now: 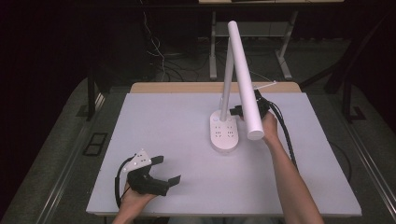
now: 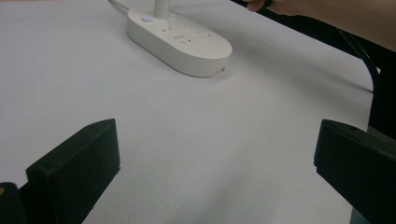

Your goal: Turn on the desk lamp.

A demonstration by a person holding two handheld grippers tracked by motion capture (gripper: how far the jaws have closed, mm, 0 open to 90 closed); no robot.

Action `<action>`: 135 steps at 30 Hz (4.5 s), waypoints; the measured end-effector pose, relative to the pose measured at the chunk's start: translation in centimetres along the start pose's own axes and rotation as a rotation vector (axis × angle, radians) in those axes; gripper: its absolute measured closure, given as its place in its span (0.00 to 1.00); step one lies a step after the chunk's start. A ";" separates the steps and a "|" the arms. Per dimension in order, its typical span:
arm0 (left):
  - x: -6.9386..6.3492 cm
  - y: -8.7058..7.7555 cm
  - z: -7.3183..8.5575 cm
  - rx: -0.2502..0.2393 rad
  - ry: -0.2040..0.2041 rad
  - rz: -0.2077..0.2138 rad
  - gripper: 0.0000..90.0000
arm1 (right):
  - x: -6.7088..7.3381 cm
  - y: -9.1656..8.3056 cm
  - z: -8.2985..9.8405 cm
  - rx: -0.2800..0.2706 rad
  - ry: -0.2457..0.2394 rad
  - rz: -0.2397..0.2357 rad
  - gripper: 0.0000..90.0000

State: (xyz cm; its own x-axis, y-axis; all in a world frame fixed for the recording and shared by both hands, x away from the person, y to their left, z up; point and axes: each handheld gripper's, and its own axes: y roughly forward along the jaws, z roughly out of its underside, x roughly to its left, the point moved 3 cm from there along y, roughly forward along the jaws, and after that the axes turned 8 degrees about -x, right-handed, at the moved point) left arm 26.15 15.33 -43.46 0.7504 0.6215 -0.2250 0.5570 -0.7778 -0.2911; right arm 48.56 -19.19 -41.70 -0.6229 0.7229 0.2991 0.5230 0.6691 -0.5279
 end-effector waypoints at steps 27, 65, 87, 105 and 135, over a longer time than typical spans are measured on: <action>0.1 -0.1 0.0 -0.002 -0.001 -0.001 0.00 | -0.2 2.7 1.4 0.038 0.041 -0.012 1.00; -0.2 0.0 0.1 0.006 0.009 0.007 0.00 | -0.1 3.0 2.1 0.026 0.042 -0.016 1.00; -0.2 0.0 0.0 0.003 0.002 0.008 0.00 | -1.3 1.0 1.4 0.028 0.052 0.025 1.00; -0.2 0.1 0.1 0.002 0.001 0.006 0.00 | -0.6 -3.2 0.3 0.025 0.005 0.027 1.00; -0.5 0.3 0.1 0.006 0.007 0.009 0.00 | 3.0 -10.6 3.9 -0.035 -0.007 0.034 0.00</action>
State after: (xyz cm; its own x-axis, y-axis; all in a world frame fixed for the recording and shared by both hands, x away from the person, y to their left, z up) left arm 25.90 14.75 -43.53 0.7580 0.6136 -0.2212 0.5480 -0.7830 -0.2942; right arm 38.87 -24.81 -38.29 -0.6083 0.7441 0.2762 0.5636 0.6500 -0.5098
